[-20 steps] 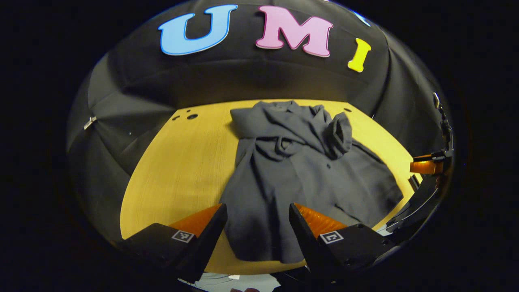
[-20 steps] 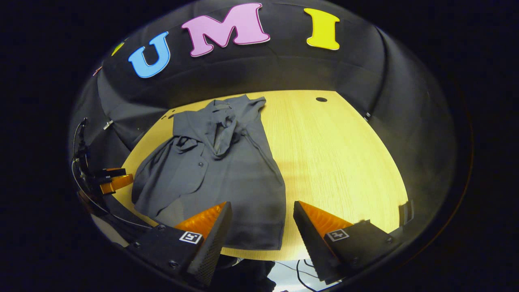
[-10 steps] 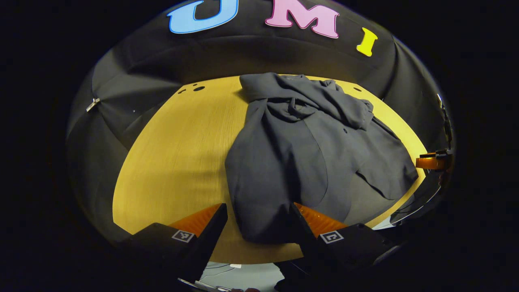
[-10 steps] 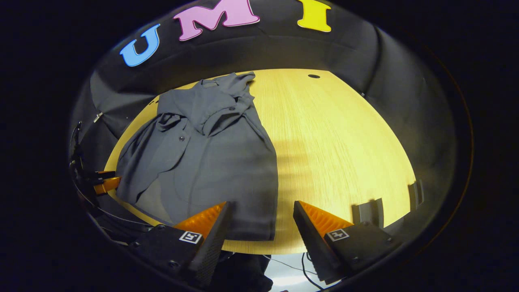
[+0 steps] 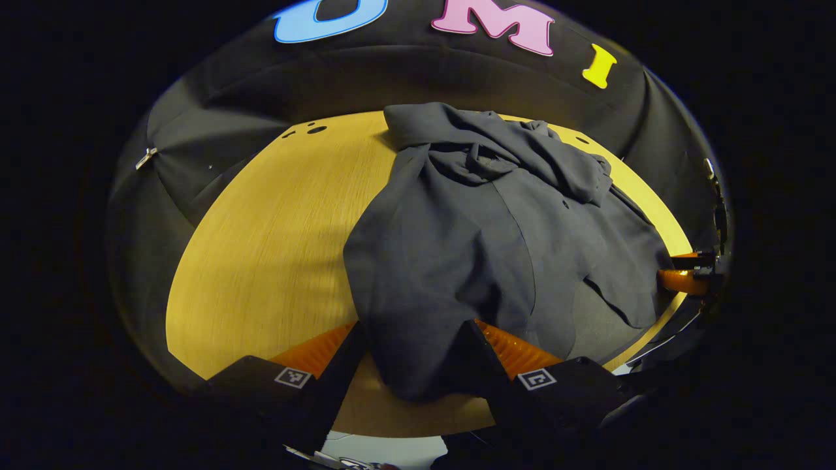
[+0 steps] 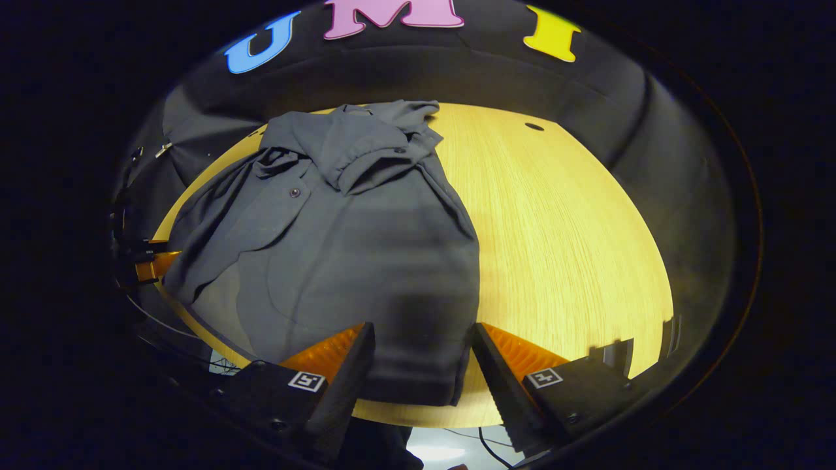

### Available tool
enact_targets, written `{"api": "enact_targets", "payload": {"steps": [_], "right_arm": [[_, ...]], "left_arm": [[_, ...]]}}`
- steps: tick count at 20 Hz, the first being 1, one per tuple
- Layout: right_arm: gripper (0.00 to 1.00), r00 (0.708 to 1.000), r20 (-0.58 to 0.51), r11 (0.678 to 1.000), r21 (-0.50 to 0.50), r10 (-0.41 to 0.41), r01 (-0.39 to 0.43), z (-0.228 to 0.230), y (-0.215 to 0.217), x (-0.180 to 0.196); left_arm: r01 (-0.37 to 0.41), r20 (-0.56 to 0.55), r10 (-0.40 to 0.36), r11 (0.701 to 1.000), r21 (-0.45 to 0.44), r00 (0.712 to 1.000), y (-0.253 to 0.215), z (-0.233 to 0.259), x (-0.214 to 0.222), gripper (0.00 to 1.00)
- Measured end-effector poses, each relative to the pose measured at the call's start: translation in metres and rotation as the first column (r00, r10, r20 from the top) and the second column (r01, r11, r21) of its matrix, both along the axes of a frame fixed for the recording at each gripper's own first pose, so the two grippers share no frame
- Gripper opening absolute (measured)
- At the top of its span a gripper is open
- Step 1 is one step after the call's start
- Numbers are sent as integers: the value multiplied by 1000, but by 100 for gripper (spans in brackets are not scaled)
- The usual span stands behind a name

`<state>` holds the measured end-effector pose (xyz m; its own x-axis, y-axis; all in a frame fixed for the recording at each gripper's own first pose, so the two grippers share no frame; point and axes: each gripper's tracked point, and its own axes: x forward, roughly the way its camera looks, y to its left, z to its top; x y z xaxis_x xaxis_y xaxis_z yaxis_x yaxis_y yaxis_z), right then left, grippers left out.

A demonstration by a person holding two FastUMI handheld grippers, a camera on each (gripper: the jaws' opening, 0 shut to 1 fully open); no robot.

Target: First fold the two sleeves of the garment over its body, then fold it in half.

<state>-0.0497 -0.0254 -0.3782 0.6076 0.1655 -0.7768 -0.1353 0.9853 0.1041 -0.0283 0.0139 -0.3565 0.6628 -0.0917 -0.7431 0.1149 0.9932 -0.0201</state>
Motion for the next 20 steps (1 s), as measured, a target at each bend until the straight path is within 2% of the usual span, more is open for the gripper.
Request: {"api": "enact_targets", "payload": {"steps": [1,3,5,6,7,8,12,17,20], "right_arm": [[92,1000,5,1000,6,-10,10,3,1,1],[78,1000,-4,999,24,29,-29,3,17,6],[31,997,-11,996,41,75,-74,1,33,9],[7,995,-9,995,30,97,-96,3,33,8],[6,994,-16,993,25,112,-112,0,33,8],[6,993,-28,993,39,113,-112,2,34,3],[5,992,-62,988,123,105,-97,12,37,-21],[5,995,-50,981,178,86,-75,38,25,-35],[5,996,-23,974,211,82,-75,62,24,-29]], "left_arm": [[43,5,-43,999,2,999,-6,0,0,90],[120,8,-120,993,-21,993,-23,0,-2,52],[92,0,-92,992,-88,996,-30,1,3,13],[67,-17,-69,990,-123,997,-30,4,5,11],[45,-57,-54,988,-147,997,-28,1,5,7],[32,-89,-46,988,-150,995,-27,1,3,7],[48,-156,-63,994,-100,986,-24,7,-22,6],[48,-213,-81,986,-157,974,-23,21,-55,6],[53,-219,-95,981,-189,971,-24,39,-66,6]]}}
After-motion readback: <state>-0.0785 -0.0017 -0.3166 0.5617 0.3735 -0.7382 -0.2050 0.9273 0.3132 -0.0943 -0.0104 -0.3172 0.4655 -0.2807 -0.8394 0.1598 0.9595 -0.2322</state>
